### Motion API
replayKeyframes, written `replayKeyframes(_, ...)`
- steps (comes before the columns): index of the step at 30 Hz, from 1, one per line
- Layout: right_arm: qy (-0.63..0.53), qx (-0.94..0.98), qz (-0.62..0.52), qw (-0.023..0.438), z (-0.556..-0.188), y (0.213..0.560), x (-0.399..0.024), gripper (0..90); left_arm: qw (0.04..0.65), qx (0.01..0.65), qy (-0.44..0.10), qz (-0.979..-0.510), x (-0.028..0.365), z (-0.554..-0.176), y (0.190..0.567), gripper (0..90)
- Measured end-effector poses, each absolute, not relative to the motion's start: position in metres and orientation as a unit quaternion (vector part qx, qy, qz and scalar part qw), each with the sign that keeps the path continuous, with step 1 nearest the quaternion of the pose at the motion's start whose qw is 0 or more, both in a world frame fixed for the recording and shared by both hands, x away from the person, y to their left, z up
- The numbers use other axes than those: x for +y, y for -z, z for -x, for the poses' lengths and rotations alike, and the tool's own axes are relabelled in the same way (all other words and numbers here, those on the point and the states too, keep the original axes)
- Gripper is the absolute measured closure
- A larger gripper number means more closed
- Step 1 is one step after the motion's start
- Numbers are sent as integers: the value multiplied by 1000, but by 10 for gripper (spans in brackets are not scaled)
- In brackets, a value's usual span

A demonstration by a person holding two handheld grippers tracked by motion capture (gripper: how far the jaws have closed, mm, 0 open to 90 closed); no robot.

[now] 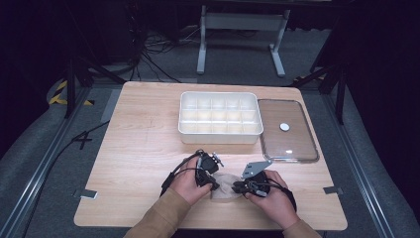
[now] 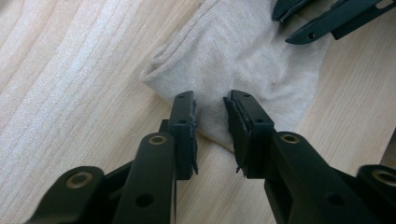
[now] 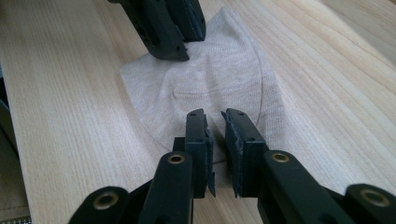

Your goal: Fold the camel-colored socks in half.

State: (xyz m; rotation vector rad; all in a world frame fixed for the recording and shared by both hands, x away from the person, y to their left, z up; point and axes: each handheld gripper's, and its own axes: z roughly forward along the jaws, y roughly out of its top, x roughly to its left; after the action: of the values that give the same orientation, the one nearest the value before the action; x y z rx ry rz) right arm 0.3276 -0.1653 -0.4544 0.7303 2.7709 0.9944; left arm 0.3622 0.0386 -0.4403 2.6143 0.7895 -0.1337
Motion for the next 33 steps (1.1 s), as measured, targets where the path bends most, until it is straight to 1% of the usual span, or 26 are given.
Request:
replayKeyframes(2,-326,912,-240,57,-328,454,-166,790,210,285,50,-934,40,-361,438,687)
replayKeyframes(5,-337,908,-243,60,-328,450,-169,794,232,277,64,-930,46,-361,431,602)
replayKeyframes(7,-352,901,-245,60,-328,444,-172,799,250,278,75,-924,51,-360,425,562)
replayKeyframes(10,-364,895,-248,70,-327,435,-177,801,268,276,66,-921,58,-359,414,532)
replayKeyframes(15,-379,887,-251,81,-326,423,-183,802,288,288,61,-911,71,-356,399,522)
replayKeyframes(19,-386,883,-252,86,-325,417,-184,799,293,268,58,-916,75,-353,394,506)
replayKeyframes(23,-392,882,-249,86,-324,415,-183,792,302,249,57,-919,77,-350,388,512)
replayKeyframes(28,-397,879,-255,73,-324,416,-182,774,305,244,54,-919,79,-349,386,516)
replayKeyframes(33,-405,873,-265,50,-323,416,-183,744,327,207,48,-921,79,-345,384,535)
